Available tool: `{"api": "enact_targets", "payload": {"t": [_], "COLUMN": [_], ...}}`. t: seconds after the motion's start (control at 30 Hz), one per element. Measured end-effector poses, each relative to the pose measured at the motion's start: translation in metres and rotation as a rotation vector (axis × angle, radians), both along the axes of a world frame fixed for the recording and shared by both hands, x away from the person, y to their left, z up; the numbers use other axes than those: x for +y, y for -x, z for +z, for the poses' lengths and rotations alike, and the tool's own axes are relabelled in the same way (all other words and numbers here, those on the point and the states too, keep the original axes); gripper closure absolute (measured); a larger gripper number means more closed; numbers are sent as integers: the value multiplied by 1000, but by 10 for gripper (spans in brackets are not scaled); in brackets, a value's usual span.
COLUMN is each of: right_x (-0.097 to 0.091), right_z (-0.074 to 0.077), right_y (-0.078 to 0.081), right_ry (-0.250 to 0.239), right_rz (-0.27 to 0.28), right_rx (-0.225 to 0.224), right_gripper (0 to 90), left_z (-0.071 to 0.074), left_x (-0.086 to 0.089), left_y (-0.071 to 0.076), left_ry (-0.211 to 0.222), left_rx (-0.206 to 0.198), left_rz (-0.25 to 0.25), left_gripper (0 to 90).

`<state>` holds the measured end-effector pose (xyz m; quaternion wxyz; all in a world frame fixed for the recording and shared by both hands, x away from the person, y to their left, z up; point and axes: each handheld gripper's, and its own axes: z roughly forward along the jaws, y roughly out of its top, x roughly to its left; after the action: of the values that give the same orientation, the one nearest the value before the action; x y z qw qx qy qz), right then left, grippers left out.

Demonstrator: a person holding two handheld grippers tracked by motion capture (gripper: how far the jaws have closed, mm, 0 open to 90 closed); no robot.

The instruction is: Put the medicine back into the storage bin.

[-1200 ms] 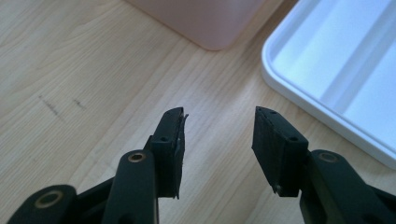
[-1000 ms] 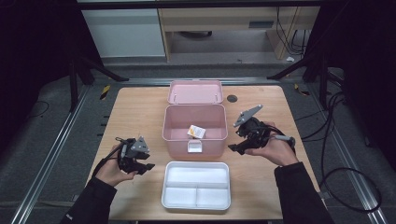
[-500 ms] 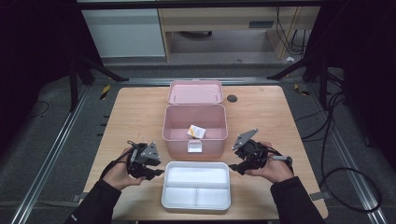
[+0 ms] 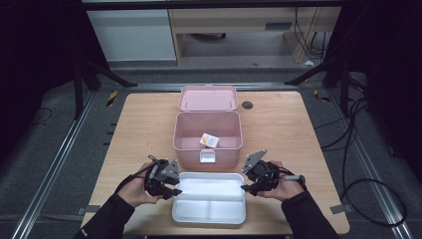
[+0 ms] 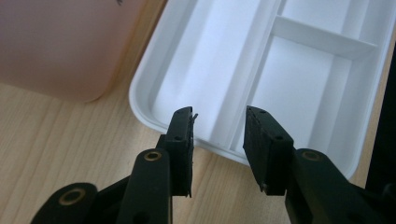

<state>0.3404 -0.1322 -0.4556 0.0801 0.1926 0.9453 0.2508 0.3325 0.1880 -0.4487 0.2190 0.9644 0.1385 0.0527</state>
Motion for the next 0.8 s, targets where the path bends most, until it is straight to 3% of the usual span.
{"api": "enact_targets", "payload": {"t": [0.33,0.63,0.8], "right_x": [14,25,31], "right_z": [-9,-18,-23], "right_y": [7,10,12], "right_ry": [22,45,73], "right_rz": [63,104,124], "right_rx": [13,54,58], "right_gripper": [569,597,628], "left_z": [-6,-12,-19], "left_x": [-11,-17,-21], "left_y": [4,6,5], "left_ry": [-44,-77,-117], "left_rx": [12,23,15], "left_rz": [-56,-76,-82], "left_gripper": [627,620,627]}}
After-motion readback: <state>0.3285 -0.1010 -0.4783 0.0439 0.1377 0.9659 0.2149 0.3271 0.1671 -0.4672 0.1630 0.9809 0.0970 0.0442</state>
